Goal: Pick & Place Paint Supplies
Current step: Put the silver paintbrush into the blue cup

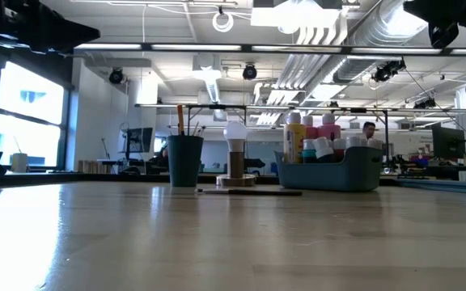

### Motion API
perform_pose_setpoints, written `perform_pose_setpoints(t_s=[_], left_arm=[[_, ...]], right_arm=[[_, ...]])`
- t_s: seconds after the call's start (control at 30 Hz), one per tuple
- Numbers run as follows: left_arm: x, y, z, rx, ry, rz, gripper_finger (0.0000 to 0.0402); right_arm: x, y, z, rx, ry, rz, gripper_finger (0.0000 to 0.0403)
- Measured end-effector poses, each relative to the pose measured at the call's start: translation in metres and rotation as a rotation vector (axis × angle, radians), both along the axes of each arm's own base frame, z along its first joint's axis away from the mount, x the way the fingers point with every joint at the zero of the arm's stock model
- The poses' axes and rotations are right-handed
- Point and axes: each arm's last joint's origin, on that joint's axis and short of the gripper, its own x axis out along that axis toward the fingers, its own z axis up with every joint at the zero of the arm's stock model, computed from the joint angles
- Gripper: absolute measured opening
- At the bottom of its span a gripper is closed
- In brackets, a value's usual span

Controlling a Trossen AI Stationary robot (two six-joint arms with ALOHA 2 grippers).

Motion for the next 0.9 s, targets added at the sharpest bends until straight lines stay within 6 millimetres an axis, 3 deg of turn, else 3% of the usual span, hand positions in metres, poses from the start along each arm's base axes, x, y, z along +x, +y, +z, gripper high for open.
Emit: perform_pose_setpoints(t_s=[0.13,0.57,0.9], left_arm=[[0.0,0.0,0.0,-0.009,0.0,-0.006,0.0001],[0.017,0.0,-0.039,-0.039,-0.004,-0.004,0.0001],[0.02,-0.001,-0.05,-0.069,0.04,-0.056,0.0001]], right_arm=[[0.005,0.001,-0.003,0.006,-0.049,0.017,0.0003],[0.043,0.001,-0.073,0.051,-0.008,0.028,0.0003],[0.05,0.003,-0.095,0.043,0.016,0.1,0.0003]])
